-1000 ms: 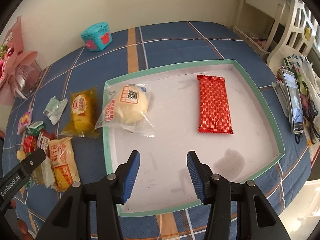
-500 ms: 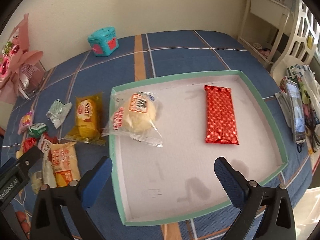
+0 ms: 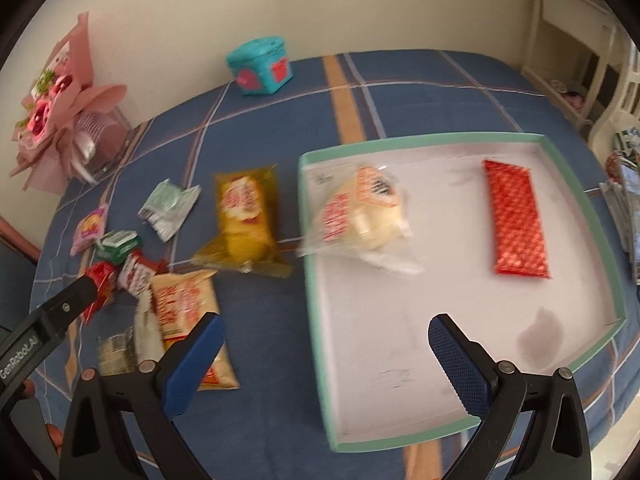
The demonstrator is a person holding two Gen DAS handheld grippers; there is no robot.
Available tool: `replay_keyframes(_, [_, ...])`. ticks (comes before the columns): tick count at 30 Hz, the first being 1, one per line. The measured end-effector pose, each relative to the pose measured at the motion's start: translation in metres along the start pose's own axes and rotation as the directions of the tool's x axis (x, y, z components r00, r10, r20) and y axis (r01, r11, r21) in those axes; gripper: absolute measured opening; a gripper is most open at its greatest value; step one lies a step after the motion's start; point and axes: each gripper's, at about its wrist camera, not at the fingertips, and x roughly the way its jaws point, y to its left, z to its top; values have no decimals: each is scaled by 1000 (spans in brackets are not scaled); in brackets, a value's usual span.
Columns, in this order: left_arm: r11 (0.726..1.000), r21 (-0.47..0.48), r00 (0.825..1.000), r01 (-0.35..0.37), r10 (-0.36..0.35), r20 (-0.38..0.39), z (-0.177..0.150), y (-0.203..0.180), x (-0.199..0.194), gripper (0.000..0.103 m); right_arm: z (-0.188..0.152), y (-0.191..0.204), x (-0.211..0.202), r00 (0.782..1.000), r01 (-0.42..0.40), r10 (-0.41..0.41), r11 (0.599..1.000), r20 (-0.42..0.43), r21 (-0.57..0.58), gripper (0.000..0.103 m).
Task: Organize snacks
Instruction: 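Withdraw both open tools from the tray back toward the snack pile, then grasp the green-ended biscuit packet with left tool while right tool grasps the white packet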
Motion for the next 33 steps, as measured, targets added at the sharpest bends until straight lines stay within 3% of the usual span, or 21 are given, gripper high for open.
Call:
replay_keyframes(3, [999,-24,999,-38,37,-25,2,15,5,101,-4,20,5,1000,-25,24,999,-18,-34,103])
replay_keyframes(12, [992,-117,994,-45,33,-104,0,55,19,101,-16,56,17,997,-52,47,995,-55,-87,103])
replay_keyframes(18, [987,-162,988,-3,-23,-154,-3,58,27,101,-16,58,19,998,-28,22,995,-61,-94,103])
replay_keyframes(24, [988,-139,975,70,-97,-202,-7,38,35,101,-16,54,19,998,-8,2,996,-69,-90,103])
replay_keyframes(33, [990,-135,974,-32,1,-226,-12,47,41,101,-14,52,17,998,-21,15,996,-63,-86,103])
